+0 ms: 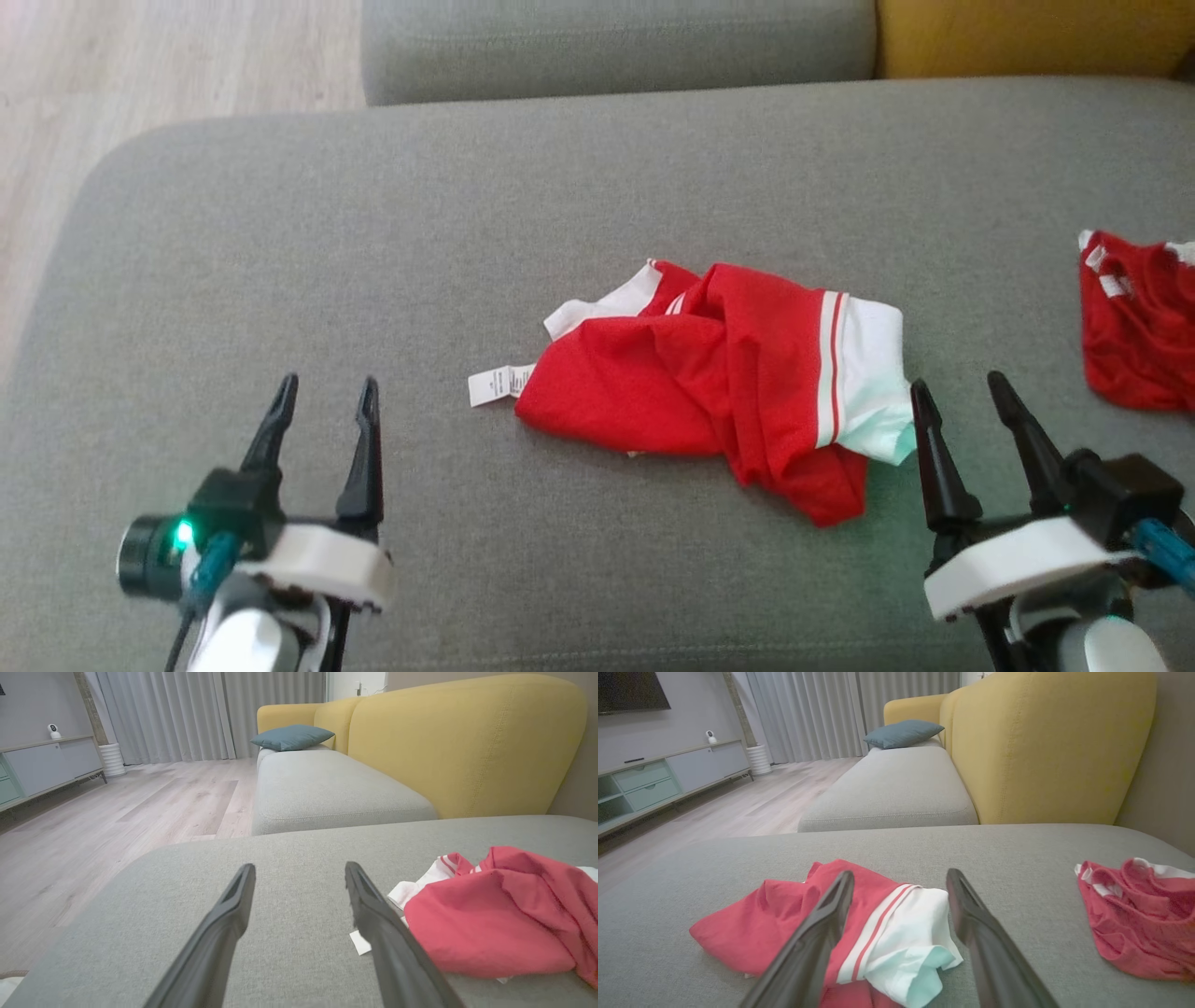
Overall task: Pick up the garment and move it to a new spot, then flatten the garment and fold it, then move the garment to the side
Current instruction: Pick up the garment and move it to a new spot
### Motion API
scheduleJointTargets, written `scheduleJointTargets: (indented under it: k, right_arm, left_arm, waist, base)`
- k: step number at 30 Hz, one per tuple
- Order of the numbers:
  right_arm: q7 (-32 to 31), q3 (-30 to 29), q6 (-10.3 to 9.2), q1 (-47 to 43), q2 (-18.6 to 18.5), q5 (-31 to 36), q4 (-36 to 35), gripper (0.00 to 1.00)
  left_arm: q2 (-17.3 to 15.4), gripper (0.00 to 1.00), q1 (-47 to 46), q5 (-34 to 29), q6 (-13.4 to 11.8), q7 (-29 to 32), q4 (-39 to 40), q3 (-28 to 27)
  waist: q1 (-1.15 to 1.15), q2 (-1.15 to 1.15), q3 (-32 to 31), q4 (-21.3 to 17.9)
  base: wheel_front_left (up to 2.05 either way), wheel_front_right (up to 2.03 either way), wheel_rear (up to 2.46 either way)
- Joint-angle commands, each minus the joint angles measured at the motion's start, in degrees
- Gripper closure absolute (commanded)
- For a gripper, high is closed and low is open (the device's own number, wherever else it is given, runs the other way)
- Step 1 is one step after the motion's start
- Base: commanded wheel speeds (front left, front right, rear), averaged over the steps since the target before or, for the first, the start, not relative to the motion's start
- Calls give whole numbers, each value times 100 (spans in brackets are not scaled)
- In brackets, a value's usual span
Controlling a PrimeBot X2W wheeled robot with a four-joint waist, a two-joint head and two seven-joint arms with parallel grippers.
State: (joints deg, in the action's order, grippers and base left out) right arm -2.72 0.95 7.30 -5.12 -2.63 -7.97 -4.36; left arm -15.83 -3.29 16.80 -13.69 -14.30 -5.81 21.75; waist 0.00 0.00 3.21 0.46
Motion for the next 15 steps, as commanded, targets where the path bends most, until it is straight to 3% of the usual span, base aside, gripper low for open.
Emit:
scheduleJointTargets:
  k: [1, 15]
  right_arm:
    - [-17, 97, 19, 103, -25, 40, -252, 0]
    - [-126, 129, 19, -118, -25, -41, -315, 0]
  left_arm:
    - [-145, 0, -113, 19, -32, -59, 202, -214]
    - [-208, 0, 297, 105, -126, 72, 423, -133]
  waist:
    - [0, 0, -59, -20]
    - [0, 0, -281, -76]
  base:
    - [0, 0, 0]
    - [0, 0, 0]
